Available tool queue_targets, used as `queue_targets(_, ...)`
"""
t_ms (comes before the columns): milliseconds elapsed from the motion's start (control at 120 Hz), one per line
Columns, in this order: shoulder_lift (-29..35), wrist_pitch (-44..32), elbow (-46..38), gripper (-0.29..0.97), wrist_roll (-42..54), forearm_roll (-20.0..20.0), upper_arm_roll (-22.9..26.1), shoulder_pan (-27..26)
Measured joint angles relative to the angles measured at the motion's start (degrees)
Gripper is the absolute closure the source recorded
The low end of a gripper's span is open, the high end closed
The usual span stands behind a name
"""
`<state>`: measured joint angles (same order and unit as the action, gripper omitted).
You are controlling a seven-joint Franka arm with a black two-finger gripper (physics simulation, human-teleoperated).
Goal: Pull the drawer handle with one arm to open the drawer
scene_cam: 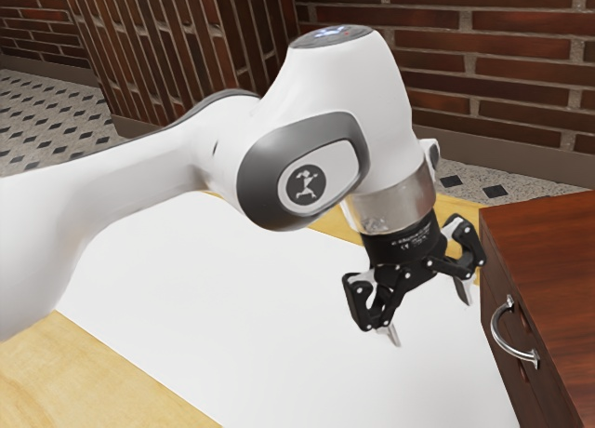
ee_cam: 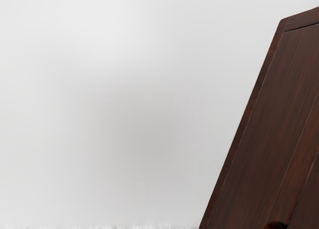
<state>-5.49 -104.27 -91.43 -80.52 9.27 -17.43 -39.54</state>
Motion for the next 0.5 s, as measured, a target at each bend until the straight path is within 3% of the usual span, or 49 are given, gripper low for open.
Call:
queue_targets(158, -0.2, -2.3, -0.5, 0.00, 0.2, 0.0, 0.1, -3.4)
queue_targets(500, 0.3, -4.1, -1.7, 0.00, 0.6, 0.0, -0.2, -4.7)
